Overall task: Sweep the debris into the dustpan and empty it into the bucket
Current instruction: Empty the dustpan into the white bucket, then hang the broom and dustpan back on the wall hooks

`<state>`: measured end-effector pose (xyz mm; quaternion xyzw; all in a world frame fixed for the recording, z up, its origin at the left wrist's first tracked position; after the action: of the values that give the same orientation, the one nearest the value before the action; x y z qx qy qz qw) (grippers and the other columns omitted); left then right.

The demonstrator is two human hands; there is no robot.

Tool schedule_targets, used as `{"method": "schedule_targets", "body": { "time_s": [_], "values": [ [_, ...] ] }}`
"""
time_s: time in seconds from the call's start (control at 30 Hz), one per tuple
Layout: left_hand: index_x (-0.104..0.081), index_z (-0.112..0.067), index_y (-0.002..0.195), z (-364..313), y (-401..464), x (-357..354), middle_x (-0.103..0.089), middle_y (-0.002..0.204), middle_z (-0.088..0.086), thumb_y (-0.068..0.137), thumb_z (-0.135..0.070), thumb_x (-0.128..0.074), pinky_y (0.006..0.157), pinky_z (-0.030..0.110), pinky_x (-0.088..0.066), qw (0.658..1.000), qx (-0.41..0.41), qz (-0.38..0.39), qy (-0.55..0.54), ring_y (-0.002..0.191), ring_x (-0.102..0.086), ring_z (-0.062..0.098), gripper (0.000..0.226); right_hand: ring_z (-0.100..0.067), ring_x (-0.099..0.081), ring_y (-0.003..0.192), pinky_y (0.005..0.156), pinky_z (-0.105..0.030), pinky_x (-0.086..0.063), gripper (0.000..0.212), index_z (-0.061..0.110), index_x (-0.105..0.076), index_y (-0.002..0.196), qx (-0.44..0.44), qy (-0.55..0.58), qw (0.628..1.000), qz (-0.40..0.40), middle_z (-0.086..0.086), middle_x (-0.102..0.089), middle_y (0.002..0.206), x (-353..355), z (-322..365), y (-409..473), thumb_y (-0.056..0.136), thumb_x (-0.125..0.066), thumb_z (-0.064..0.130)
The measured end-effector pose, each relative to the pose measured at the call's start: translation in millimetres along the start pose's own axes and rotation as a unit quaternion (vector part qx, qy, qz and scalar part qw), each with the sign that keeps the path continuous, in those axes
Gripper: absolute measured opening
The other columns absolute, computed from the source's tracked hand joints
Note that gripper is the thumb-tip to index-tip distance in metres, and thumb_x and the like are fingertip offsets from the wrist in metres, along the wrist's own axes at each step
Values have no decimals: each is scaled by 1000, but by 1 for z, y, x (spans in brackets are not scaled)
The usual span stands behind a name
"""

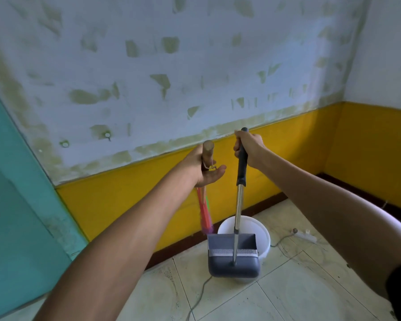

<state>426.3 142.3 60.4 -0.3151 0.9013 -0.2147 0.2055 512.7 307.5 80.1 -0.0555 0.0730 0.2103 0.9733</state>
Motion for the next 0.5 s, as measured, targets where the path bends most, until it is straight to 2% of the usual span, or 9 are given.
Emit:
{"method": "schedule_targets", "body": {
  "time_s": [0.07, 0.1, 0.17, 0.2, 0.3, 0.33, 0.4, 0.5],
  "values": [
    [-57, -2, 79, -4, -4, 0, -59, 119, 13, 88, -21, -58, 44, 32, -60, 1000, -12, 1, -2, 38, -66, 30, 21, -16, -43, 39, 40, -25, -39, 37, 10, -54, 62, -5, 31, 999, 32, -3, -51, 44, -14, 2, -2, 92, -63, 29],
    [-56, -3, 78, -4, -5, 0, -59, 117, 12, 87, -21, -57, 49, 33, -60, 1000, -14, 4, 3, 40, -68, 30, 21, -16, -44, 39, 40, -24, -40, 38, 10, -54, 62, -3, 35, 999, 41, -3, -51, 44, -19, 3, -3, 92, -63, 31],
    [-54, -6, 80, 0, -5, 0, -60, 94, 11, 87, -26, -55, 57, 35, -60, 1000, -12, 11, 22, 43, -69, 32, 22, -17, -47, 40, 41, -26, -43, 40, 10, -55, 61, 13, 39, 998, 51, -4, -53, 46, -25, 3, -6, 92, -62, 35],
    [-53, -7, 83, 0, -5, -1, -58, 85, 10, 88, -29, -53, 56, 36, -60, 999, -14, 13, 32, 44, -69, 33, 23, -17, -48, 41, 42, -26, -44, 40, 9, -56, 63, 25, 43, 997, 55, -5, -54, 49, -26, 4, -8, 92, -62, 36],
    [-50, -7, 98, -8, -6, 0, -58, 87, 13, 91, -26, -47, 44, 40, -60, 999, -34, 12, 41, 44, -69, 36, 20, -18, -53, 44, 43, -28, -47, 40, 4, -60, 83, 61, 68, 993, 76, -5, -59, 63, -28, 7, -13, 93, -58, 43],
    [-51, -8, 99, -13, -8, 2, -59, 89, 15, 90, -24, -46, 45, 41, -60, 998, -41, 11, 38, 46, -70, 37, 19, -18, -54, 45, 43, -28, -48, 41, 4, -60, 90, 74, 79, 990, 91, -5, -61, 67, -28, 10, -14, 93, -57, 45],
    [-52, -8, 91, -23, -9, 8, -63, 88, 17, 88, -21, -44, 49, 43, -61, 998, -57, 10, 34, 51, -72, 38, 15, -20, -55, 47, 45, -30, -48, 44, 6, -57, 98, 91, 99, 982, 132, -6, -61, 72, -33, 19, -18, 93, -54, 50],
    [-50, -8, 79, -36, -12, 16, -71, 68, 24, 85, -23, -44, 49, 42, -61, 996, -66, 14, 54, 55, -73, 38, 17, -23, -53, 50, 54, -34, -49, 55, 10, -55, 106, 94, 113, 972, 182, -8, -59, 74, -42, 33, -23, 91, -47, 62]
  ]
}}
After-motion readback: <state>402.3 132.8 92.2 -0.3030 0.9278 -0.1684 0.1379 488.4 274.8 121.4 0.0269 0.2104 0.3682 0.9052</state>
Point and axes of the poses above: each hand's wrist, its own y-axis towards the middle knuckle, its own x-axis out of the back of the hand, z = x × y, the point moved 9 cm from there along y, towards the middle knuckle
